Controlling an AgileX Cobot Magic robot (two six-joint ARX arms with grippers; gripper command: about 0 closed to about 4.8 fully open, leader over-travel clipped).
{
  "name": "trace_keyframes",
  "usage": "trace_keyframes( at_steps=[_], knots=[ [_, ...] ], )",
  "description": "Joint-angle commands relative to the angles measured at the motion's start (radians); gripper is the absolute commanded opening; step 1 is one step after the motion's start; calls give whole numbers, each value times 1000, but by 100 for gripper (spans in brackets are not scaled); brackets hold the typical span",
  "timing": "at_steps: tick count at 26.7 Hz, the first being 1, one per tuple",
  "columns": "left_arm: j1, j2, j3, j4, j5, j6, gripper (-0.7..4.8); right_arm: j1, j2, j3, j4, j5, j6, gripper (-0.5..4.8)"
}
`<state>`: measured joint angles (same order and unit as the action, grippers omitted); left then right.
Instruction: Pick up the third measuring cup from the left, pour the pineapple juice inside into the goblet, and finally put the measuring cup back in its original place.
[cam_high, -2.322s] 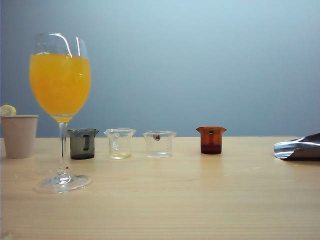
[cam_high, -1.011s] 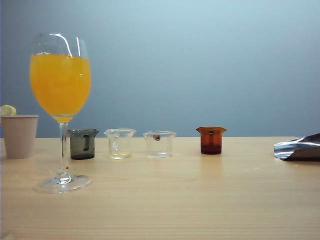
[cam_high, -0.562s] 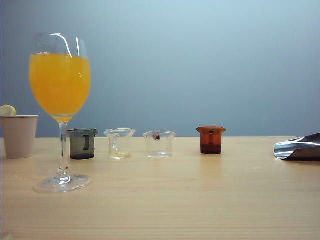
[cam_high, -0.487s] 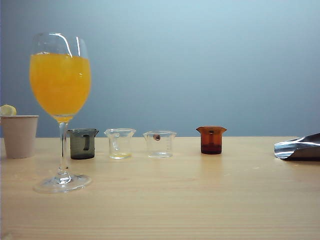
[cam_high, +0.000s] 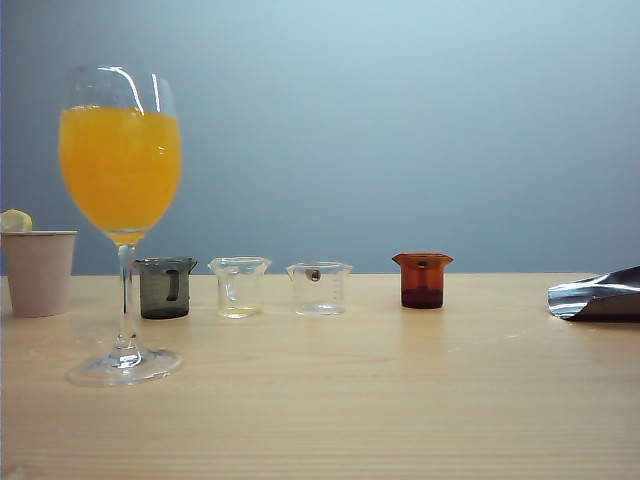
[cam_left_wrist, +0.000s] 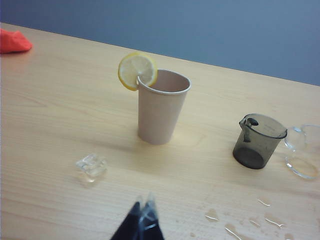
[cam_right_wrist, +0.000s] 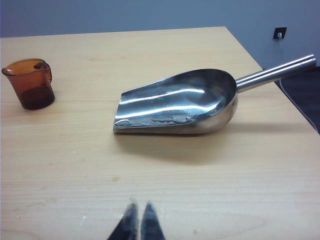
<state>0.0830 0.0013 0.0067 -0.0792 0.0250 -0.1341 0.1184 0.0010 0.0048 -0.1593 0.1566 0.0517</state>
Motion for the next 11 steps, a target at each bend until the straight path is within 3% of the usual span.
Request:
trace_keyframes(
  at_steps=[1, 11],
  knots=[
    [2, 0, 2, 6, -2, 3, -5, 0, 0, -4, 48, -2, -63, 23],
    [2, 0, 2, 6, -2, 3, -5, 0, 0, -4, 57, -21, -63, 23]
  ],
)
